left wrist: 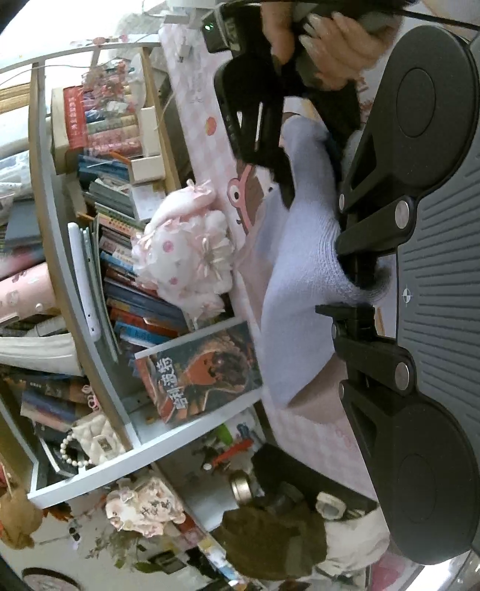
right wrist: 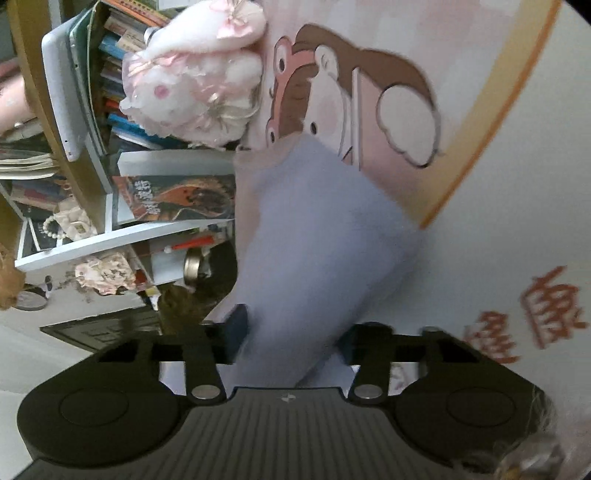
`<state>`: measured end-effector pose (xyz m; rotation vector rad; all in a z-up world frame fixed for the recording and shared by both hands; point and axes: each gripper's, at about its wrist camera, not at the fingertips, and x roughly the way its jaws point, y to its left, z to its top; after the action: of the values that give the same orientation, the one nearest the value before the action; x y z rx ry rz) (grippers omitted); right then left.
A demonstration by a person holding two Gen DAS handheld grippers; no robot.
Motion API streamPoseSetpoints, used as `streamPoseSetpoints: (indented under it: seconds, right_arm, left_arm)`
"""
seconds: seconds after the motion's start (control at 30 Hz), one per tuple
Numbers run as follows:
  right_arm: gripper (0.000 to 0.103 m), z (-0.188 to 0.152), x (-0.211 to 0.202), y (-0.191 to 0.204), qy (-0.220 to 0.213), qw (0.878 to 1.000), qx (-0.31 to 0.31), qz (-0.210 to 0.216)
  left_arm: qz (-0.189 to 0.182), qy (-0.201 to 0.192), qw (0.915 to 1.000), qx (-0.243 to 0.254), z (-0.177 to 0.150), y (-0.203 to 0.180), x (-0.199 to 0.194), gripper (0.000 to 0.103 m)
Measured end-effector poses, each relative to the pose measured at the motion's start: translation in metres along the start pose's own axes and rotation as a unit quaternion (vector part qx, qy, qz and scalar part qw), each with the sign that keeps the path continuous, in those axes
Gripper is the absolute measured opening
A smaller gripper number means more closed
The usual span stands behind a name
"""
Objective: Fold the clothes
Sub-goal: 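Lift the sweater with both grippers and shake it open over the mat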
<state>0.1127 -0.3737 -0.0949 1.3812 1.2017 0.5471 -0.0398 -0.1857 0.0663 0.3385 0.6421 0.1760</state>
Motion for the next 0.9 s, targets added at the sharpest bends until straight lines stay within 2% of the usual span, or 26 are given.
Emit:
streamPoseSetpoints:
  seconds: [0.03,0.07,0.17,0.23,0.3,0.37,0.4,0.43,0.5,0.57,0.63,0.7,0.73,0.8,0.83,0.9]
  right_arm:
    - [0.023,-0.001,-0.004,0.001,0.001,1.000,-0.009,-0.002]
    - [0.019,-0.001,-0.009,0.003,0.000,1.000,-0.021,-0.002]
    - [0.014,-0.003,-0.031,0.030,-0.022,0.996,-0.084,0.025]
    - [0.013,-0.002,-0.049,0.056,-0.040,0.989,-0.125,0.062]
    - [0.013,-0.001,-0.069,0.095,-0.062,0.978,-0.168,0.112]
    - [0.013,-0.008,-0.093,0.142,-0.086,0.956,-0.230,0.163]
    - [0.013,-0.011,-0.105,0.166,-0.097,0.942,-0.260,0.189]
    - [0.013,-0.015,-0.116,0.189,-0.107,0.927,-0.289,0.213]
    - [0.013,-0.029,-0.131,0.226,-0.107,0.902,-0.336,0.250]
    - [0.013,-0.043,-0.144,0.263,-0.105,0.874,-0.382,0.282]
    - [0.013,-0.057,-0.137,0.287,-0.095,0.863,-0.419,0.265]
    - [0.013,-0.063,-0.113,0.294,-0.080,0.869,-0.438,0.216]
    - [0.013,-0.061,-0.090,0.289,-0.071,0.877,-0.440,0.179]
    - [0.013,-0.056,-0.042,0.277,-0.052,0.889,-0.443,0.101]
    - [0.013,-0.052,-0.012,0.263,-0.042,0.894,-0.443,0.054]
    - [0.013,-0.046,0.041,0.235,-0.029,0.893,-0.449,-0.027]
  left_arm:
    - [0.002,0.001,1.0000,0.003,-0.002,0.000,-0.002,0.005]
    - [0.001,0.001,1.0000,0.005,-0.003,0.000,-0.004,0.005]
    - [-0.008,-0.018,0.9998,-0.006,0.002,0.004,-0.016,0.005]
    - [-0.027,-0.063,0.9974,-0.024,0.014,0.010,-0.034,0.005]
    - [-0.057,-0.116,0.9903,-0.051,0.031,0.022,-0.055,0.005]
    - [-0.107,-0.176,0.9747,-0.086,0.046,0.040,-0.076,0.005]
    - [-0.137,-0.204,0.9640,-0.102,0.051,0.050,-0.086,0.005]
    - [-0.167,-0.232,0.9513,-0.117,0.055,0.059,-0.095,0.005]
    - [-0.224,-0.285,0.9202,-0.147,0.064,0.079,-0.114,0.005]
    - [-0.269,-0.306,0.8965,-0.174,0.061,0.099,-0.119,0.005]
    - [-0.285,-0.281,0.8924,-0.209,0.050,0.114,-0.102,0.005]
    - [-0.299,-0.253,0.8875,-0.243,0.037,0.129,-0.084,0.005]
    - [-0.302,-0.220,0.8877,-0.269,0.025,0.134,-0.066,0.005]
    - [-0.288,-0.153,0.8957,-0.302,0.001,0.136,-0.032,0.005]
    - [-0.276,-0.119,0.9035,-0.306,-0.012,0.135,-0.012,0.005]
    - [-0.247,-0.062,0.9212,-0.295,-0.030,0.130,0.022,0.005]
